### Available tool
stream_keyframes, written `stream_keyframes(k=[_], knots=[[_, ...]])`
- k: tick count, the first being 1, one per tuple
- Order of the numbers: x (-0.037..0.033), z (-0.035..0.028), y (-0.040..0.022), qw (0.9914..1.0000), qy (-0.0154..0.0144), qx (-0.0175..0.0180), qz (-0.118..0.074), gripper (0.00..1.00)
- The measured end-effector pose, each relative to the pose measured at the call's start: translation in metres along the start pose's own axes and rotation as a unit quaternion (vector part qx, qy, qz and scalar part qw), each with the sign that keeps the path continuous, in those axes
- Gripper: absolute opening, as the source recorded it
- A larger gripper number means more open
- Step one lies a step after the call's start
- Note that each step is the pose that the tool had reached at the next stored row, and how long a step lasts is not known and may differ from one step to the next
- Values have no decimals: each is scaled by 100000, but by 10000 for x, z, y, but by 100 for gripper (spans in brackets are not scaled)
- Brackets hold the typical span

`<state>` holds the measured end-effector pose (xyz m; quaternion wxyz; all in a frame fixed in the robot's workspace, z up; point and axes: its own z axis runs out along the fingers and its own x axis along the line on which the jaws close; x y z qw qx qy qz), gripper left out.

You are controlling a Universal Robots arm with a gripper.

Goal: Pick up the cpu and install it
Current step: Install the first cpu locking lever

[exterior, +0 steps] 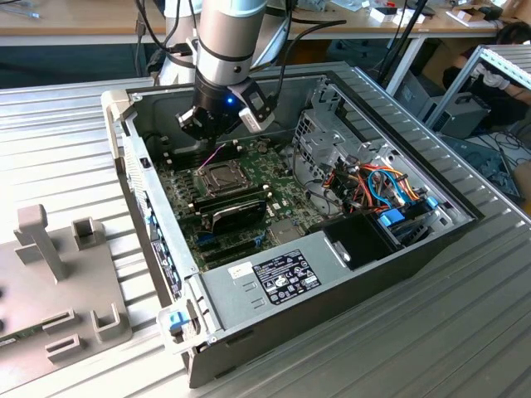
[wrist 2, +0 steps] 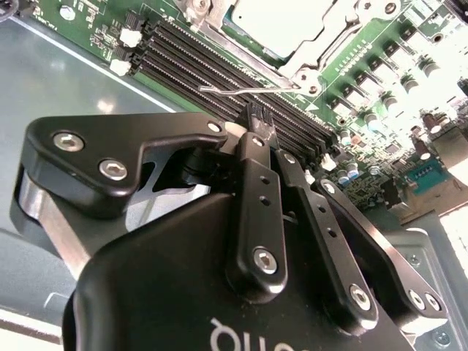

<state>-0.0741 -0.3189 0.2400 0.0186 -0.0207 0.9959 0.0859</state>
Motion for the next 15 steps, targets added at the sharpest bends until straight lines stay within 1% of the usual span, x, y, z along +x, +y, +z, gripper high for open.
stream_keyframes(k=[6, 8, 12, 15], knots=[[-6, 2, -1, 100000, 14, -125, 9, 11], [-6, 3, -1, 99998, -14, -605, 21, 11], [-8, 3, -1, 99998, -12, -643, 18, 11], [-32, 17, -5, 99998, -13, -646, 18, 11]])
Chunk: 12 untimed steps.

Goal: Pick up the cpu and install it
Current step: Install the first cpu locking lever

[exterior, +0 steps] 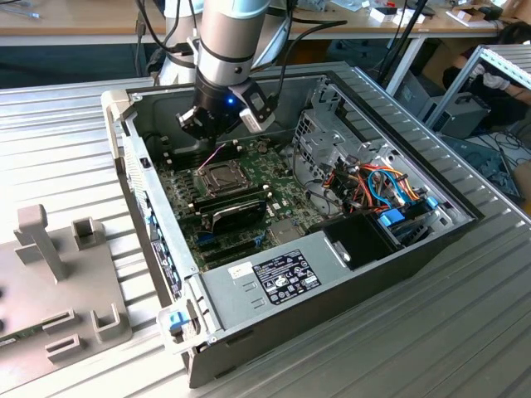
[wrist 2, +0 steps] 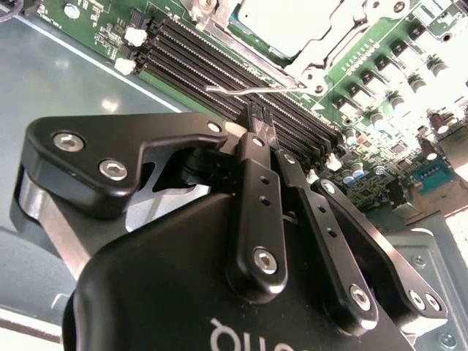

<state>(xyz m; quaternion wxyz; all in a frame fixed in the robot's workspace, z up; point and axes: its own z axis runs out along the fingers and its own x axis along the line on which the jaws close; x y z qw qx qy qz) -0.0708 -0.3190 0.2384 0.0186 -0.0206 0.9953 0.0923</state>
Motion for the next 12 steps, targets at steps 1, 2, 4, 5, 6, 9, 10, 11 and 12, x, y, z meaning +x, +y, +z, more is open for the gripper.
stream_keyframes(k=[1, 2, 4, 5, 6, 9, 10, 11, 12], knots=[[-10, 9, -2, 100000, 2, 4, 0, 11], [-15, 13, -3, 100000, 10, 15, 6, 11], [-15, 15, -3, 100000, 4, 9, 10, 11], [-22, 17, -4, 100000, 4, 4, -8, 11], [-36, 19, -5, 100000, 2, -2, 2, 11], [-39, 18, -5, 100000, 3, 6, 9, 11], [-40, 19, -5, 100000, 1, 1, 3, 11], [-40, 21, -5, 100000, -1, 2, 4, 11], [-40, 24, -6, 100000, 2, 4, 5, 11]])
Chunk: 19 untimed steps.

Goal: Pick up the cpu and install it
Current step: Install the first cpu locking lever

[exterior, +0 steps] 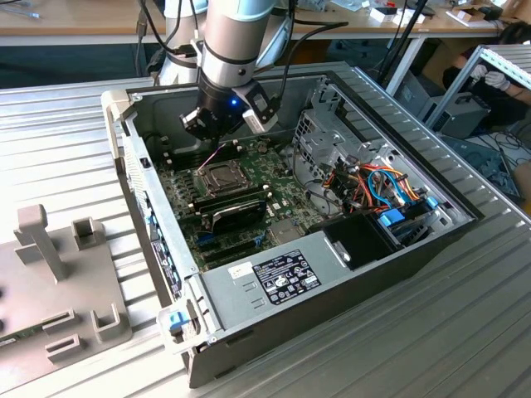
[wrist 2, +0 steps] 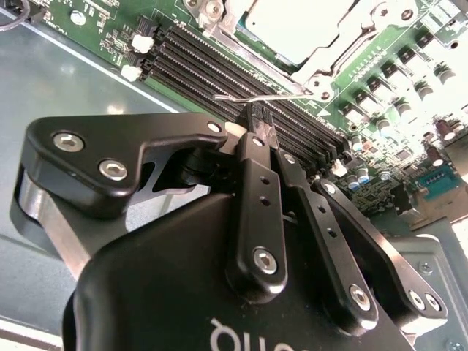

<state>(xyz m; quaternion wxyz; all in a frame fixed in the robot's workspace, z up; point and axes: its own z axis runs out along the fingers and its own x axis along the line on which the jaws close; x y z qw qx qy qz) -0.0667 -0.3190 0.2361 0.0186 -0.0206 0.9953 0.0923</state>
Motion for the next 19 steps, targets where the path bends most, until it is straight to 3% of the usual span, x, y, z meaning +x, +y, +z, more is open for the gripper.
stream_keyframes(k=[11, 19], knots=[[0, 13, -4, 100000, 3, 2, -2, 11], [-57, 65, -15, 100000, 3, 0, -6, 11]])
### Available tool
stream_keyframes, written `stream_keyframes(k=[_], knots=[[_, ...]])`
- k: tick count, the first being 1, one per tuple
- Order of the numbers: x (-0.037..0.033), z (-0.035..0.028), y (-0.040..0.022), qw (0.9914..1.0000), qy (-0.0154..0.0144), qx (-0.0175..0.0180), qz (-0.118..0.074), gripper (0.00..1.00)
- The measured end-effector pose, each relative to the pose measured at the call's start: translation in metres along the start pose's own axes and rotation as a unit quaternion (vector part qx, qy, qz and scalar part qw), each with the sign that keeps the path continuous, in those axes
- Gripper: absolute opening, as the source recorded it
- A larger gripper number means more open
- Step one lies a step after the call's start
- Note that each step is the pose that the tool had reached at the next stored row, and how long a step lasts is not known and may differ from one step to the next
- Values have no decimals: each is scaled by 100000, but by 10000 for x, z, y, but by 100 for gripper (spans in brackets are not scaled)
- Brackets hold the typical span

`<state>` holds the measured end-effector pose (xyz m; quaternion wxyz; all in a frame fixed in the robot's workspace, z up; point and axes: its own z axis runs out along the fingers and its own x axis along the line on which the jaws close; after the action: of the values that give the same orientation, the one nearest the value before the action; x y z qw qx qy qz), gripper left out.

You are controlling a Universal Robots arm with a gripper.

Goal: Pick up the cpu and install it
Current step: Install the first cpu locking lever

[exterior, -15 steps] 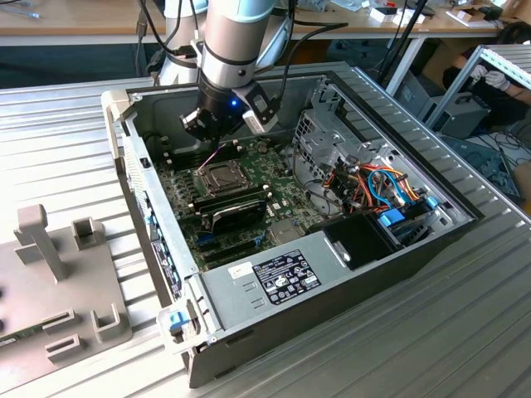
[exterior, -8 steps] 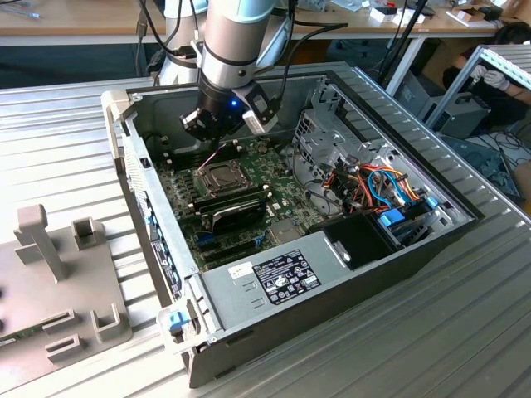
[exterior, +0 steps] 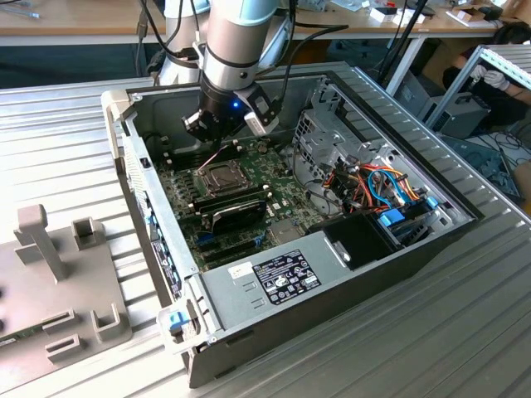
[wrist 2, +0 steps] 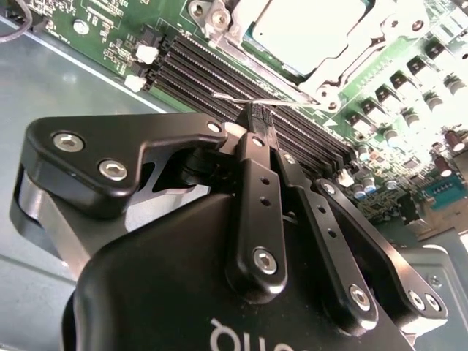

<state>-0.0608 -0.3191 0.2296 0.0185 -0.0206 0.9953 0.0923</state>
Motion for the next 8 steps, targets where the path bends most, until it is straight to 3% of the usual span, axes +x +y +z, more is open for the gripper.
stream_keyframes(k=[8], knots=[[-33, 27, -13, 100000, -1, 2, 5, 11]])
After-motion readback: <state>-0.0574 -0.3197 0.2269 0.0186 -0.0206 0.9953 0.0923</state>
